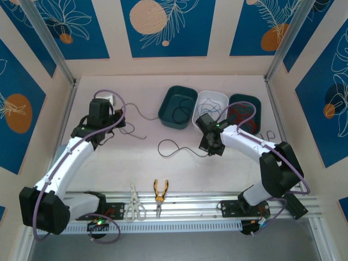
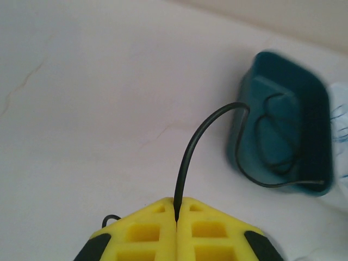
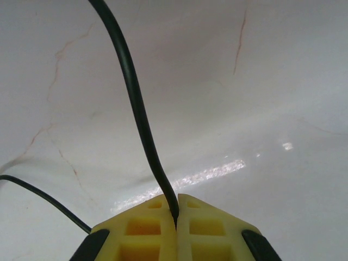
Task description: Untangle the cables
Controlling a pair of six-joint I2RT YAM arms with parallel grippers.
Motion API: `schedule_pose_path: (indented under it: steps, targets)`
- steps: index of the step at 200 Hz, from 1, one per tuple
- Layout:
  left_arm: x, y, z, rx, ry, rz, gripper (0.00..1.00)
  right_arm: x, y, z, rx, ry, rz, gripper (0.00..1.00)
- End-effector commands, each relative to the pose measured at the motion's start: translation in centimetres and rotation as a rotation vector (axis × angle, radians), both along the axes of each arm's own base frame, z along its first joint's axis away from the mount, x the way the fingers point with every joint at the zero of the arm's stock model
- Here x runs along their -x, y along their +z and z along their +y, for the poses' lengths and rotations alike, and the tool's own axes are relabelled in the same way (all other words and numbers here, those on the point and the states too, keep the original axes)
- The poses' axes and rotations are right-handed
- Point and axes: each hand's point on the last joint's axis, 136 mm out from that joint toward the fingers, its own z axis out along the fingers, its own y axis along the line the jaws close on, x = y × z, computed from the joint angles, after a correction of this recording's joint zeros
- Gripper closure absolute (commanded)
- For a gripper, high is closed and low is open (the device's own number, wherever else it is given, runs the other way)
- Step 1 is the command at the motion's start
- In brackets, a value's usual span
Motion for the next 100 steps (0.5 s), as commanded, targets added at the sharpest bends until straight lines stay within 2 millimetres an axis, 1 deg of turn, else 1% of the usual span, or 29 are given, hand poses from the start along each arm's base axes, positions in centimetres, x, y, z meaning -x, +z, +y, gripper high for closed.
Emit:
schedule_pose_path:
  steps: [1,35,56,85,100]
  targets:
    - [-1.7,4.7,-3.1,0.053,-0.095,-0.145,1.0,0.8,0.4,-0.3,0.014,-0.01,-0.009,1.0]
    - [-3.5,8.3,-6.1,0.081,-0.14,-0.256,1.0,1.5,0.1,0.5,-0.016,-0.009,0.0,1.0]
    - [-4.8,9.9,-7.9,0.097,-0.163,-0.308,1.0,1.9,0.0,0.7,-0.015,-0.007,0.005,1.0]
    - [-6.7,10.9,-10.2,0.115,-0.18,-0.348,1.0,2.3,0.0,0.5,-0.005,-0.014,0.006,1.0]
    - [-7.9,10.5,-11.3,0.131,-0.169,-0.353,1.0,2.4,0.1,0.5,-0.007,-0.015,0.0,1.0]
